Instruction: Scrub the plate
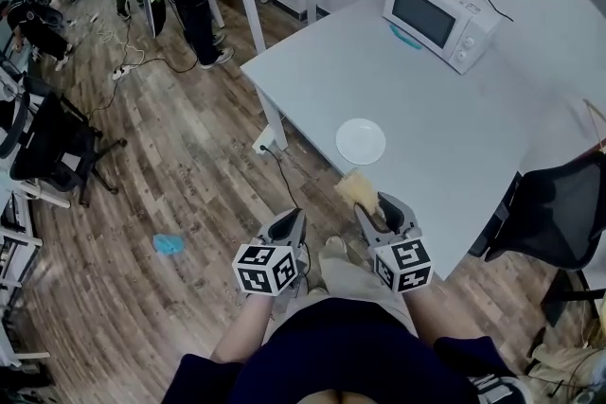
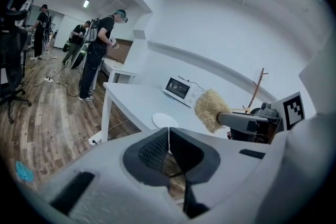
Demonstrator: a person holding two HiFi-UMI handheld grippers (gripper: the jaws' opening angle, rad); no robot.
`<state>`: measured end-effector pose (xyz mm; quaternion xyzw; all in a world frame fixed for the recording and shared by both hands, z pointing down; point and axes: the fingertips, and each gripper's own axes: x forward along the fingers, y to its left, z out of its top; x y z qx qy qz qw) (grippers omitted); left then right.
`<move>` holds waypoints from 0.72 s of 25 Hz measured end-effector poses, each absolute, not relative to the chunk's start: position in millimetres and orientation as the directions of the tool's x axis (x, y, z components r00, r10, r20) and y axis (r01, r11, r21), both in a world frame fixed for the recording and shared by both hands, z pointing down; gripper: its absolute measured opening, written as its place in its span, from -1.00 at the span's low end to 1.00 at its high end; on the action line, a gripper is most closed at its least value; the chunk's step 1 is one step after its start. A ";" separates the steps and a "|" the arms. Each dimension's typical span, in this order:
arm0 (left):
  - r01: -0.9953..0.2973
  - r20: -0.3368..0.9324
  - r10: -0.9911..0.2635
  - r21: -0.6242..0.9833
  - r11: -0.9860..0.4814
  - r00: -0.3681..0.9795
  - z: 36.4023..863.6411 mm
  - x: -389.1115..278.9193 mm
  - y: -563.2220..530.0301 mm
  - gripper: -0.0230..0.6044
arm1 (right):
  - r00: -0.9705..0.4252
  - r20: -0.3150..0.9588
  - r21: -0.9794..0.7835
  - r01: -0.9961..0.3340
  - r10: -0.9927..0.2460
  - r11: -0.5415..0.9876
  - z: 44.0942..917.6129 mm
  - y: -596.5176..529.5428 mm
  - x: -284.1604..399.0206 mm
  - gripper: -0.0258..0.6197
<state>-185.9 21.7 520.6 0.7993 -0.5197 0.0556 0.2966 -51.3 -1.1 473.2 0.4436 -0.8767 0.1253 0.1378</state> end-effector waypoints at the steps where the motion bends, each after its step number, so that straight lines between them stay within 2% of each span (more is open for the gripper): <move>1: -0.863 0.399 -0.796 0.418 -0.285 0.456 521.9 -184.8 12.4 -0.86 | -0.562 0.352 -0.095 -0.817 -0.749 0.568 473.2 -12.4 -47.8 -0.38; 18: -0.835 0.465 -0.709 0.428 -0.345 0.531 549.3 -135.7 -128.2 -0.86 | -0.493 0.395 -0.042 -0.852 -0.775 0.521 493.8 -146.8 3.1 -0.38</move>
